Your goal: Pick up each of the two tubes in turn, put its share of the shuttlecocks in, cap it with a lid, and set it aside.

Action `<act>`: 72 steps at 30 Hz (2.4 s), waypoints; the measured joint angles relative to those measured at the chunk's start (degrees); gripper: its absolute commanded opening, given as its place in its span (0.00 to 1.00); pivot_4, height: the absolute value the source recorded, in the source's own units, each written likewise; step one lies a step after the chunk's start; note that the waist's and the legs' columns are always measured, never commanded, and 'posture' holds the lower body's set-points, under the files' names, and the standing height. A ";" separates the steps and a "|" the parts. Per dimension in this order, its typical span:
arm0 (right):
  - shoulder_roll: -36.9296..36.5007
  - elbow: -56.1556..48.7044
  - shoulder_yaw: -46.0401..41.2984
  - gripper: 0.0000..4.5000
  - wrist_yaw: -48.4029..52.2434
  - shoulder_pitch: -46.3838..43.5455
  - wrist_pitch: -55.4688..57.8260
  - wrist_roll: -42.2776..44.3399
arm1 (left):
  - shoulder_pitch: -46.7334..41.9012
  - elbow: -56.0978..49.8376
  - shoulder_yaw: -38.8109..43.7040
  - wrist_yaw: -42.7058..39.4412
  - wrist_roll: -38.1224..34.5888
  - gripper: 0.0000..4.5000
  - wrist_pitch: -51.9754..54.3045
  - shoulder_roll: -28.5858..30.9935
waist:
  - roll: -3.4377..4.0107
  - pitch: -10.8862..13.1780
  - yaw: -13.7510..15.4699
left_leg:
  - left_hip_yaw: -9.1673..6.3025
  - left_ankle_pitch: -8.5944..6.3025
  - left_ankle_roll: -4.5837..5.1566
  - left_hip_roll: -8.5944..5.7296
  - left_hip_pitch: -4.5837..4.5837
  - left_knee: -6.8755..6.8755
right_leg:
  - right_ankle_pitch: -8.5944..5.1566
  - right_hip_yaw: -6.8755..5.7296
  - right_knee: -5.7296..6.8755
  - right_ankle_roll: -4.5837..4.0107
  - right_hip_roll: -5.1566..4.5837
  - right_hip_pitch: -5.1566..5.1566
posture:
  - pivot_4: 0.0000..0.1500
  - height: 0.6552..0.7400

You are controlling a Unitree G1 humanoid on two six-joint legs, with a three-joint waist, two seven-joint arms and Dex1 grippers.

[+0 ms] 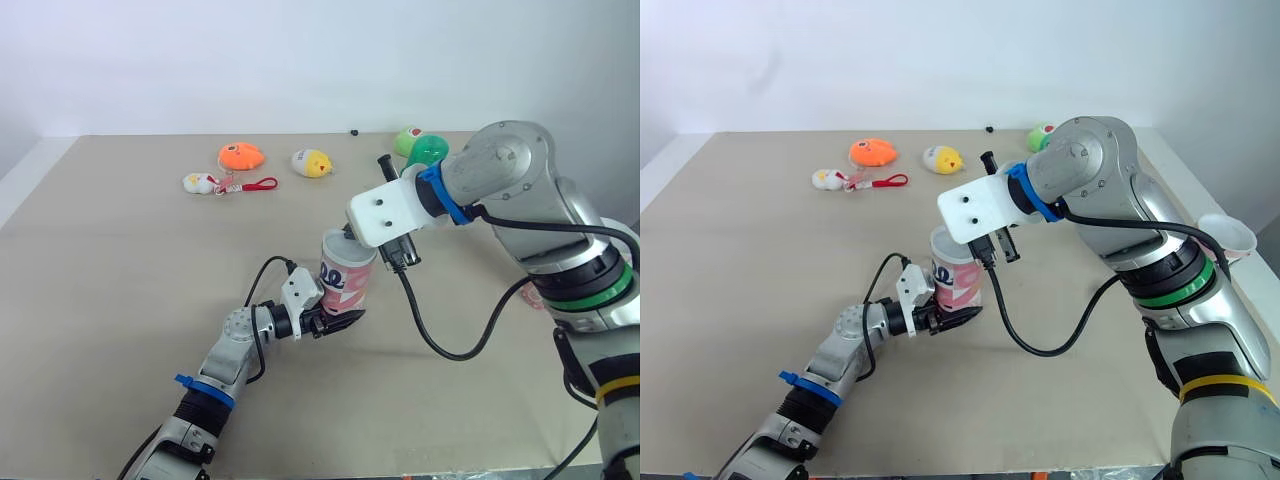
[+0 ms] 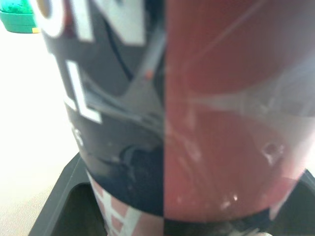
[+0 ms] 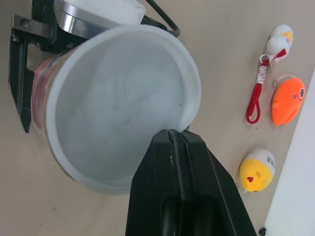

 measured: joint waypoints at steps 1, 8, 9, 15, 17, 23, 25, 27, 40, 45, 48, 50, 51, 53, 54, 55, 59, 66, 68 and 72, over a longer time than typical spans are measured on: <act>0.10 0.15 -0.70 0.31 0.00 0.03 0.30 0.27 | 0.00 -0.02 -0.01 0.00 0.00 0.67 0.00 0.00 | 0.00 0.00 0.00 | -0.01 0.00 0.00 0.00 0.00 0.00 | 0.00 -0.01 0.00 0.00 0.00 0.00 | 1.00 1.00; 0.86 0.74 -2.62 0.89 -0.25 -0.31 0.92 0.95 | 0.25 -0.14 -0.08 -0.03 0.17 0.67 -0.01 0.00 | 0.00 -0.02 -0.01 | -0.04 0.00 0.00 0.00 0.03 -0.04 | 0.00 -0.03 -0.05 -0.01 0.00 0.03 | 1.00 1.00; 1.16 1.08 -3.00 0.97 -0.32 -0.47 1.01 0.96 | 0.28 -0.19 -0.08 -0.04 0.19 0.67 -0.01 0.00 | -0.01 -0.03 -0.01 | -0.04 0.00 0.00 0.00 0.04 -0.06 | 0.00 -0.03 -0.09 -0.01 0.00 0.03 | 1.00 1.00; 2.91 3.49 -3.72 0.98 -0.37 -1.54 1.60 2.40 | 0.66 -0.77 0.08 -0.08 -0.06 0.67 0.00 0.00 | -0.02 -0.06 -0.05 | -0.03 0.04 0.05 0.00 0.08 -0.41 | 0.06 -0.03 -0.37 -0.02 -0.01 0.24 | 1.00 1.00; 4.39 5.31 -4.01 0.86 -0.94 -2.09 2.07 3.92 | 0.78 -0.91 0.19 -0.17 -0.32 0.67 -0.01 0.00 | -0.02 -0.06 -0.05 | -0.04 0.13 0.19 0.00 0.08 -0.62 | 0.18 -0.04 -0.56 -0.03 -0.01 0.25 | 1.00 1.00; 5.31 6.47 -4.36 0.29 0.24 -2.90 4.06 8.62 | 0.75 -0.94 0.04 -0.17 -0.56 0.67 -0.01 -0.02 | -0.01 -0.05 -0.01 | -0.05 0.15 0.23 0.00 0.01 -0.66 | 0.26 -0.06 -0.71 0.00 -0.04 0.24 | 1.00 1.00; 4.55 5.77 -4.36 0.07 1.43 -2.89 5.56 10.29 | 0.75 -0.95 0.05 -0.17 -0.57 0.67 -0.01 -0.01 | -0.01 -0.05 -0.03 | -0.05 0.15 0.23 0.00 0.00 -0.66 | 0.27 -0.05 -0.74 -0.01 -0.05 0.23 | 1.00 1.00; 3.91 4.29 -4.36 0.03 2.07 -2.71 6.55 11.27 | 0.76 -0.96 0.06 -0.17 -0.58 0.67 -0.01 -0.01 | -0.01 -0.05 -0.03 | -0.06 0.15 0.23 0.00 0.00 -0.68 | 0.26 -0.06 -0.75 -0.01 -0.04 0.23 | 1.00 1.00; 1.05 0.78 -1.99 0.03 2.85 1.49 6.64 10.55 | 0.74 -0.80 -0.02 -0.16 -0.39 0.67 -0.02 0.08 | 0.04 -0.11 -0.04 | -0.03 0.15 0.23 0.00 0.07 -0.70 | 0.25 -0.09 -0.77 -0.02 -0.02 0.29 | 1.00 1.00; 0.57 0.23 -1.97 0.03 2.77 2.67 4.48 9.29 | 0.57 -0.18 -0.16 -0.11 0.10 0.67 -0.02 0.06 | 0.01 -0.44 -0.06 | -0.01 0.15 0.23 0.00 0.26 -0.71 | 0.22 -0.16 -0.85 -0.05 -0.02 0.30 | 1.00 1.00; 0.61 -0.09 -1.94 0.03 2.46 3.26 3.28 7.82 | 0.49 0.21 -0.17 -0.07 0.11 0.67 -0.02 0.03 | -0.02 -0.59 -0.06 | -0.01 0.15 0.22 0.01 0.34 -0.72 | 0.20 -0.18 -0.86 -0.07 -0.02 0.37 | 1.00 1.00; 0.93 -0.12 -1.93 0.03 2.15 3.58 2.34 6.86 | 0.48 0.49 -0.13 0.05 0.08 0.67 -0.02 -0.01 | -0.02 -0.63 -0.09 | -0.03 0.14 0.21 0.01 0.54 -0.75 | 0.18 -0.17 -0.88 -0.08 -0.02 0.56 | 1.00 1.00; 1.09 -0.12 -1.90 0.03 2.09 3.65 2.14 6.49 | 0.49 0.58 -0.10 0.12 0.07 0.67 -0.01 -0.01 | -0.02 -0.63 -0.10 | -0.04 0.13 0.20 0.02 0.62 -0.78 | 0.17 -0.17 -0.88 -0.09 -0.02 0.63 | 1.00 1.00; 1.39 -0.13 -1.81 0.03 1.69 3.90 1.40 5.63 | 0.50 0.81 -0.04 0.25 0.02 0.67 0.00 -0.03 | -0.04 -0.65 -0.10 | -0.09 0.12 0.19 0.03 0.80 -0.83 | 0.13 -0.16 -0.89 -0.11 -0.02 0.78 | 1.00 1.00; 1.45 -0.13 -1.81 0.03 1.58 4.05 1.15 5.43 | 0.49 0.90 -0.02 0.28 0.01 0.67 0.00 -0.04 | -0.04 -0.68 -0.11 | -0.10 0.12 0.18 0.04 0.82 -0.84 | 0.13 -0.16 -0.89 -0.12 -0.02 0.79 | 1.00 1.00; 1.48 -0.16 -1.81 0.03 1.49 4.19 0.86 5.16 | 0.49 0.97 -0.02 0.30 0.00 0.67 0.00 -0.04 | -0.04 -0.72 -0.11 | -0.11 0.12 0.18 0.04 0.84 -0.85 | 0.12 -0.16 -0.89 -0.12 -0.02 0.80 | 1.00 1.00; 1.57 -0.66 -1.48 0.03 1.39 4.84 -0.44 3.42 | 0.48 1.33 -0.04 0.36 0.01 0.67 0.05 -0.07 | -0.03 -1.04 -0.11 | -0.12 0.12 0.18 0.05 0.86 -0.87 | 0.11 -0.17 -0.89 -0.14 -0.01 0.80 | 1.00 1.00; 1.57 -1.88 -1.30 0.03 1.09 6.34 -2.70 0.46 | 0.40 1.74 -0.17 0.37 0.15 0.67 0.17 -0.10 | -0.29 -1.70 -0.11 | -0.15 0.07 0.10 0.10 0.90 -0.90 | 0.04 -0.18 -0.89 -0.18 -0.01 0.81 | 1.00 1.00; 1.57 -2.20 -1.30 0.03 1.08 6.64 -2.85 -0.05 | 0.40 1.83 -0.21 0.37 0.17 0.67 0.20 -0.10 | -0.33 -1.85 -0.10 | -0.17 0.06 0.09 0.10 0.90 -0.92 | 0.02 -0.18 -0.90 -0.19 -0.02 0.82 | 1.00 1.00; 1.57 -3.01 -1.31 0.03 1.04 7.54 -2.95 -0.92 | 0.41 2.21 -0.30 0.34 0.27 0.67 0.18 -0.10 | -0.36 -2.16 -0.10 | -0.20 0.01 0.02 0.12 1.00 -0.96 | -0.05 -0.20 -0.91 -0.23 -0.04 0.90 | 1.00 1.00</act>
